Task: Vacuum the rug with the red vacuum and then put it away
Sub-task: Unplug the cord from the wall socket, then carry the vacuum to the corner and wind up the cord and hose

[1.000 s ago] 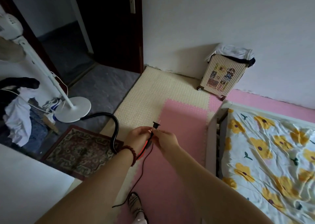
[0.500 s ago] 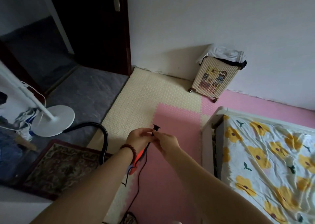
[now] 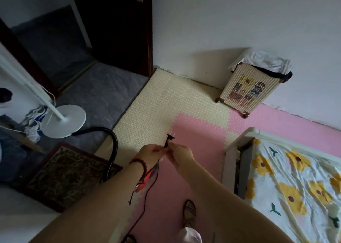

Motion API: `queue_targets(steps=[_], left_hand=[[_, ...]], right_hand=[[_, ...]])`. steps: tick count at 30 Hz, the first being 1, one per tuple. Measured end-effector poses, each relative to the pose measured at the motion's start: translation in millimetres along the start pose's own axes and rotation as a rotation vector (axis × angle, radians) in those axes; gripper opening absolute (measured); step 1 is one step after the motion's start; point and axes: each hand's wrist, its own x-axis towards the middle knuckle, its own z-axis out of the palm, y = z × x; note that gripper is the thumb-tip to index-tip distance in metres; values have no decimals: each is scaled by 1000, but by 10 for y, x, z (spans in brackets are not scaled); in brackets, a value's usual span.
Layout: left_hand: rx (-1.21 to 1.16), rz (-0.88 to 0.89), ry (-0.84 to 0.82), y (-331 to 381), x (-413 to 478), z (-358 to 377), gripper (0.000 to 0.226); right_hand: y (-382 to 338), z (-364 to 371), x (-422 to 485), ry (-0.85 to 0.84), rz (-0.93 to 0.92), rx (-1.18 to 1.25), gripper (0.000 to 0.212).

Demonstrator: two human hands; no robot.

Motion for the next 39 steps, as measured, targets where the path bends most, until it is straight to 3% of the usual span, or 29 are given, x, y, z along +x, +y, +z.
queue_targets(steps=[5, 13, 18, 25, 28, 32, 39], left_hand=[[-3, -38, 55, 189, 296, 117, 7], [-15, -23, 260, 514, 700, 311, 6], [-49, -105, 389, 523, 736, 257, 11], [-75, -193, 466, 391, 712, -131, 11], [-105, -233, 456, 275, 802, -332, 17], [41, -259, 372, 370, 906, -609, 26], [254, -304, 367, 453, 1041, -1044, 27]], right_hand=[[-517, -114, 375, -73, 42, 31, 20], [-1110, -232, 823, -225, 10, -116, 6], [-1154, -67, 1036, -390, -274, -627, 14], [-952, 490, 1034, -583, -564, -1058, 22], [-964, 672, 1051, -627, -762, -1320, 31], [-957, 998, 1137, -737, -995, -1722, 23], [-980, 1490, 1288, -742, -1085, -1786, 21]])
